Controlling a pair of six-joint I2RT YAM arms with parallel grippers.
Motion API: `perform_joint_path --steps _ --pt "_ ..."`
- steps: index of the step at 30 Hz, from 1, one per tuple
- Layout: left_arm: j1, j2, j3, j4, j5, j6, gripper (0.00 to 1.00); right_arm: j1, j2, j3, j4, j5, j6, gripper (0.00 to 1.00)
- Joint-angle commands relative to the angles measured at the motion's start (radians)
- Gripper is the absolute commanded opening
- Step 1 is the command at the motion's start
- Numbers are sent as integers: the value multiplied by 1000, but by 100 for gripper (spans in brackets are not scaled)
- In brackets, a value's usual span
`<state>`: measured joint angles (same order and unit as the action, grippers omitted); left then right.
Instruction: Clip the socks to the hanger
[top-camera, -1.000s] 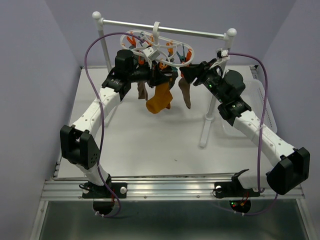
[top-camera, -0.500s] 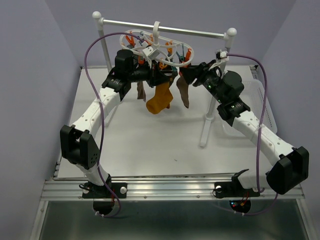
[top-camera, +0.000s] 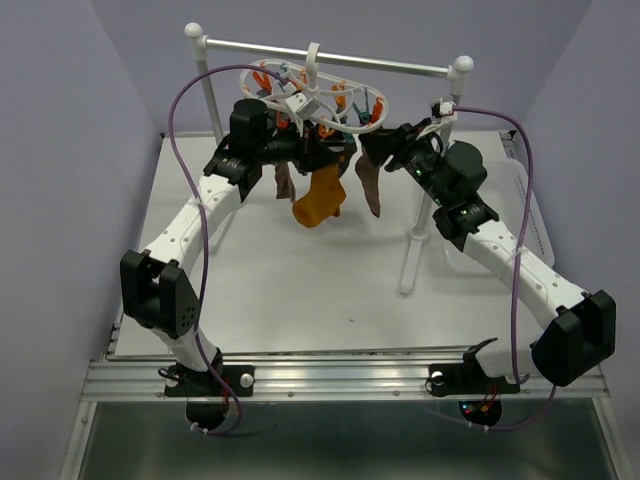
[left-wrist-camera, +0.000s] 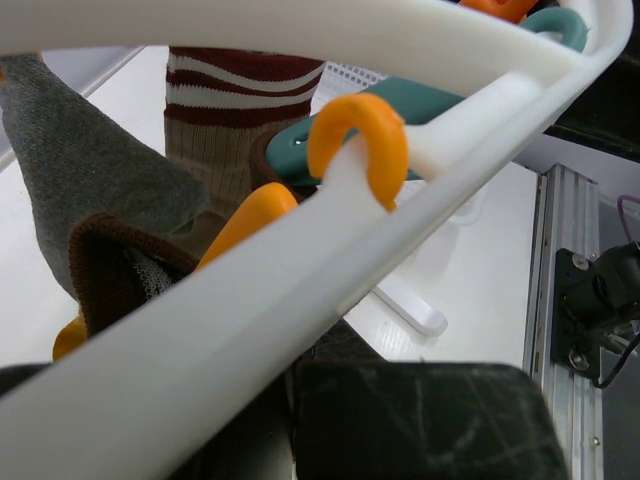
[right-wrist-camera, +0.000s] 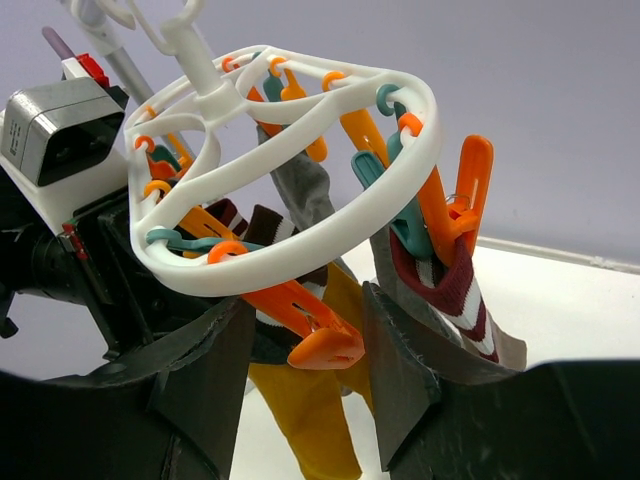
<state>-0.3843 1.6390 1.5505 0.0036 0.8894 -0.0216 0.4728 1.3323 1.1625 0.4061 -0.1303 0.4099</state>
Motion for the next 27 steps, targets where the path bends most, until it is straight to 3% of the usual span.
perform_joint_path --steps 1,27 --pt "5 -16 29 75 3 -6 0 6 8 49 68 -6 -17 52" --pt "5 -5 33 75 -4 -21 0 6 -39 23 28 -46 -17 56"
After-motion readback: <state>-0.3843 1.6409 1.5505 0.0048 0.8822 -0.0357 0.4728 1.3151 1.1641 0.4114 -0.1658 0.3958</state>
